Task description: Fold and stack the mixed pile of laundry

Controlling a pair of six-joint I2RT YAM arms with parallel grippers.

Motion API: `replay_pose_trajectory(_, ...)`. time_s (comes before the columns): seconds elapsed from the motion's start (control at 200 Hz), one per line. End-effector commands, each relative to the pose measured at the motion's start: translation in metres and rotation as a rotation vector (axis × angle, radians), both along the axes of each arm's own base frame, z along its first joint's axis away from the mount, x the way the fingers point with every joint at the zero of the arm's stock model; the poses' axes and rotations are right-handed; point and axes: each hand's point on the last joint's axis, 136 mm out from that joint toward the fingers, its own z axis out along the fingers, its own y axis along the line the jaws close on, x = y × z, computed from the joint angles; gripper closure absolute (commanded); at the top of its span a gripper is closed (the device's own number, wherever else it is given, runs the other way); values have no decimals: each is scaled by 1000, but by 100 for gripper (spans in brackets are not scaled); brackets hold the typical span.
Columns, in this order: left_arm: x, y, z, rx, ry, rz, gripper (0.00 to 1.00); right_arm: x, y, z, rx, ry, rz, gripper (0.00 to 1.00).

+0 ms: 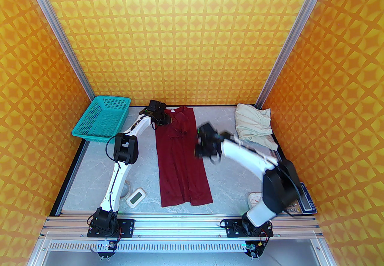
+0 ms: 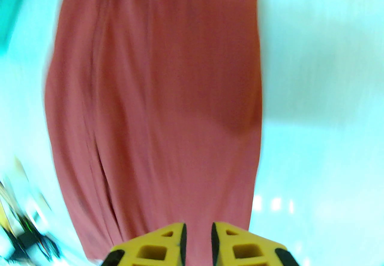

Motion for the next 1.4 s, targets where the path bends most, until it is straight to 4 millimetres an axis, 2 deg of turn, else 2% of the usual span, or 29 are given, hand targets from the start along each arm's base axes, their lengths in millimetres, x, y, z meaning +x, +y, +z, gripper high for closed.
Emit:
replay_pose_trajectory(0.0,-10,-18,-22,-20,33,-57,81,68,7,-3,21,-106,22,82)
replay_pose_trajectory(0.115,-5,-19,-6,-25,-16,-64,75,132,15,-15,45,-144,12,86)
replay_pose_trajectory(0.22,2,-22,16,-43,-77,-64,74,170,22,-30,70,-161,-2,88)
replay_pose_trajectory(0.345,6,-23,46,-57,-135,-66,69,201,27,-54,93,-159,-22,88)
replay_pose_trajectory(0.45,1,-21,76,-53,-179,-76,62,210,28,-82,99,-103,-51,87)
replay_pose_trajectory(0.525,-7,-17,95,-45,-206,-82,58,213,20,-100,80,-62,-100,88)
replay_pose_trajectory(0.59,-16,-12,109,-29,-218,-85,54,214,5,-114,56,-28,-167,88)
replay_pose_trajectory(0.595,-18,-12,105,-23,-209,-85,54,214,3,-115,54,-24,-174,88)
replay_pose_trajectory(0.62,-22,-9,108,-12,-206,-80,53,214,-4,-120,46,-10,-197,88)
replay_pose_trajectory(0.735,-46,5,120,33,-186,-60,52,212,-33,-130,-7,13,-262,88)
replay_pose_trajectory(0.795,-62,11,123,40,-173,-53,51,213,-44,-126,-13,9,-273,88)
replay_pose_trajectory(0.845,-78,17,123,43,-150,-41,51,214,-43,-120,10,1,-254,87)
replay_pose_trajectory(0.935,-113,34,117,65,-95,13,50,214,-35,-86,52,-26,-200,85)
replay_pose_trajectory(0.955,-123,37,115,67,-79,22,50,213,-34,-74,65,-40,-192,84)
replay_pose_trajectory(0.985,-137,41,115,70,-65,36,50,209,-33,-59,76,-51,-182,82)
replay_pose_trajectory(1.015,-157,48,103,87,-25,48,49,206,-32,-42,89,-68,-173,80)
replay_pose_trajectory(1.04,-172,52,99,97,-4,59,49,196,-33,-36,89,-60,-169,78)
replay_pose_trajectory(1.075,-192,55,96,104,20,66,48,186,-33,-16,110,-78,-167,75)
replay_pose_trajectory(1.135,-229,58,85,102,86,81,47,155,-35,0,152,-74,-167,71)
replay_pose_trajectory(1.19,-263,58,74,99,142,82,46,119,-35,-2,187,-31,-165,68)
replay_pose_trajectory(1.305,-328,50,56,110,245,53,44,25,-41,-13,241,79,-145,62)
replay_pose_trajectory(1.395,-369,44,44,119,321,37,42,-57,-52,-39,214,216,-117,61)
